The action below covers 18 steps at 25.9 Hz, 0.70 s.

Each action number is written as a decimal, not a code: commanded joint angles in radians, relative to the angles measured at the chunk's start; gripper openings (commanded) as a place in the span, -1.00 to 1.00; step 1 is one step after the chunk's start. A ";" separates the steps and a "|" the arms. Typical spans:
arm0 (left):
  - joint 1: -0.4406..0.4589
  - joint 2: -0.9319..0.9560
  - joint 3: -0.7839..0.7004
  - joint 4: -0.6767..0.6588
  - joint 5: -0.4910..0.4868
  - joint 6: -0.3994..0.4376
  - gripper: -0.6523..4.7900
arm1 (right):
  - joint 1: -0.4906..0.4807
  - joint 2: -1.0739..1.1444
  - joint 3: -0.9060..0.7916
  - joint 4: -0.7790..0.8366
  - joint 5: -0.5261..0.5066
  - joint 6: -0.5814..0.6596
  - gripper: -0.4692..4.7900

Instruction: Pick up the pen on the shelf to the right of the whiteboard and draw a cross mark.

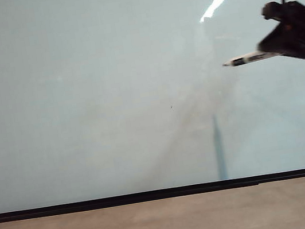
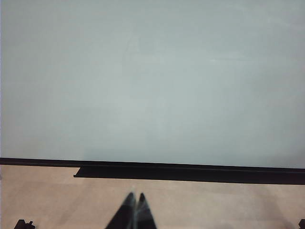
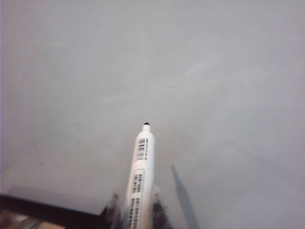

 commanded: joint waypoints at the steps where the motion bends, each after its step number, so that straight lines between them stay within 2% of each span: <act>1: 0.000 0.000 0.003 0.010 0.003 0.004 -0.78 | 0.030 0.037 0.039 0.017 -0.047 0.010 -0.84; 10: 0.000 0.000 0.003 0.010 0.003 0.004 -0.78 | 0.098 0.150 0.117 0.031 -0.084 0.019 -0.84; 18: 0.000 0.000 0.003 0.009 0.003 0.004 -0.78 | 0.153 0.247 0.202 0.048 -0.010 0.027 -0.84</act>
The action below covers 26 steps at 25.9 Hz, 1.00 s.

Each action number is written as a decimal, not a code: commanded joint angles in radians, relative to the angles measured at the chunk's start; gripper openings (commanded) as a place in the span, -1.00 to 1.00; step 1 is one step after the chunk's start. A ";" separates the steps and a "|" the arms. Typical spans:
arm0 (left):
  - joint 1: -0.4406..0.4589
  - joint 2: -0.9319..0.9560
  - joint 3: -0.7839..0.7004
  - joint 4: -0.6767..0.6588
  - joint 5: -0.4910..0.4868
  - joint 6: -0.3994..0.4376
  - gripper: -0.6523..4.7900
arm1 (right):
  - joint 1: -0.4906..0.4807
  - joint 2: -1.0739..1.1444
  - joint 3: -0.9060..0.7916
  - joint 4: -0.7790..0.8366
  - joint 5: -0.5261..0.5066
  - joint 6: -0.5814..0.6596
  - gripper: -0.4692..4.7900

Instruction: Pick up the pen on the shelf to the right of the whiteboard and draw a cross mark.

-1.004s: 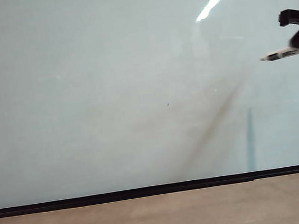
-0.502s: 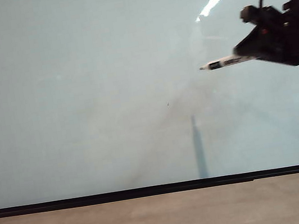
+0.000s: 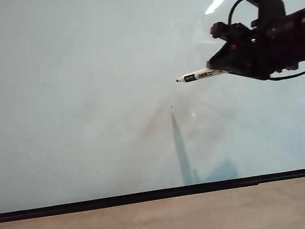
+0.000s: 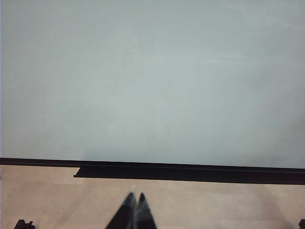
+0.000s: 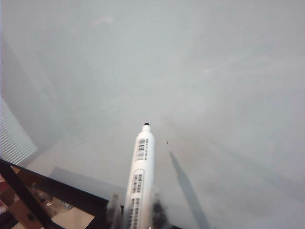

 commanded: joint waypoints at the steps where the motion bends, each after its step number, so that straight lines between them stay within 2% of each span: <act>1: 0.000 0.000 0.003 0.010 0.003 0.004 -0.78 | 0.006 0.028 0.036 0.019 0.015 0.006 -0.84; 16: 0.000 0.000 0.003 0.010 0.004 0.004 -0.78 | 0.006 0.060 0.081 0.009 0.117 0.006 -0.84; 26: 0.000 0.000 0.003 0.010 0.003 0.004 -0.78 | 0.006 0.060 0.080 -0.001 0.148 0.005 -0.84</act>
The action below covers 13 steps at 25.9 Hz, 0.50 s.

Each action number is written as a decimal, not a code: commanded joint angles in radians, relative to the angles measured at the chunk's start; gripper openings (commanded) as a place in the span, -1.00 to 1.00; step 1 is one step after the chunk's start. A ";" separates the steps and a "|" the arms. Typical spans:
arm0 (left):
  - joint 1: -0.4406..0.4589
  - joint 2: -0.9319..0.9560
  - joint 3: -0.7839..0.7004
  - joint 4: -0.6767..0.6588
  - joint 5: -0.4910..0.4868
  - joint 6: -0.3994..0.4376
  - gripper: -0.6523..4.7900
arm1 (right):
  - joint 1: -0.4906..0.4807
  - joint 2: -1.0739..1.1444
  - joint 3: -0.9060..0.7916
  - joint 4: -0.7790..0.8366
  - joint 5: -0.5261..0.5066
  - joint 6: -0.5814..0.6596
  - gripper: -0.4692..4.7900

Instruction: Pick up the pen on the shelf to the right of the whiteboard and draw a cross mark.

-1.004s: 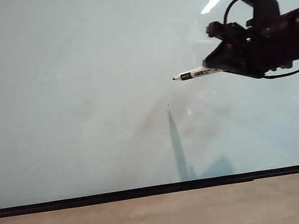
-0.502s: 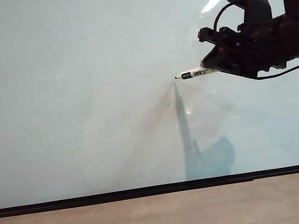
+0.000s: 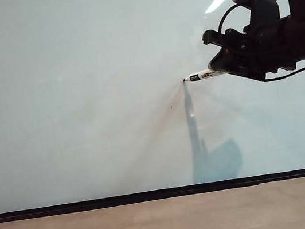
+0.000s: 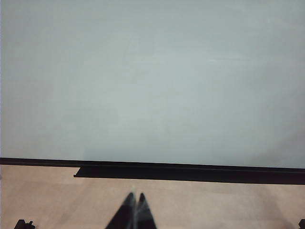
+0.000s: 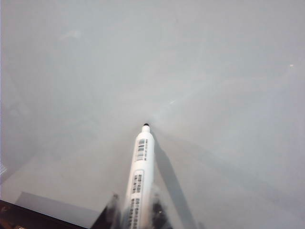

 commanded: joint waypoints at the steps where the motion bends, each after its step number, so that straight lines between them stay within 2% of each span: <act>1: 0.000 0.000 0.003 0.010 0.003 0.004 -0.78 | 0.000 -0.002 0.003 -0.002 0.030 0.001 -0.84; 13: 0.000 0.000 0.003 0.010 0.003 0.004 -0.78 | 0.000 -0.002 -0.001 -0.042 0.075 -0.011 -0.84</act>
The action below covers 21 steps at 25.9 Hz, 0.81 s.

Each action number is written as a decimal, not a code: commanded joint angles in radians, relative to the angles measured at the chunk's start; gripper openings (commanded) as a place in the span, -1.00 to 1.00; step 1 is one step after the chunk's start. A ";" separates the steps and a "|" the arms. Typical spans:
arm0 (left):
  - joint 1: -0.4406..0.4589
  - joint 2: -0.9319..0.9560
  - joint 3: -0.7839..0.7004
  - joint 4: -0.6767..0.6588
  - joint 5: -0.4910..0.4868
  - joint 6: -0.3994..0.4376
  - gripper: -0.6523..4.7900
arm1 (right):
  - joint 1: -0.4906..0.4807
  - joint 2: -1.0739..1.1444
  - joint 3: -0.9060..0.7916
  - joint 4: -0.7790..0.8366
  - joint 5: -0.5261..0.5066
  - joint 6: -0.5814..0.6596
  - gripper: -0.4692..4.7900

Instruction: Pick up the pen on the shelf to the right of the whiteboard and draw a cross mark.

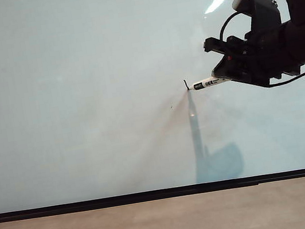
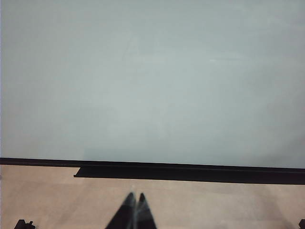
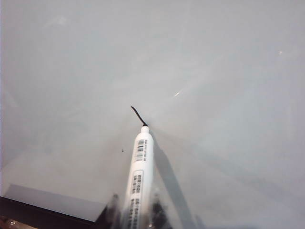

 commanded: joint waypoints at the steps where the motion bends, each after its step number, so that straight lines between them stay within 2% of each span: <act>1: 0.000 0.000 0.003 0.010 0.003 0.004 -0.78 | -0.001 -0.002 0.003 0.003 0.043 -0.006 -0.84; 21: 0.000 0.000 0.003 0.010 0.003 0.005 -0.78 | -0.001 -0.002 -0.002 -0.070 0.171 -0.024 -0.84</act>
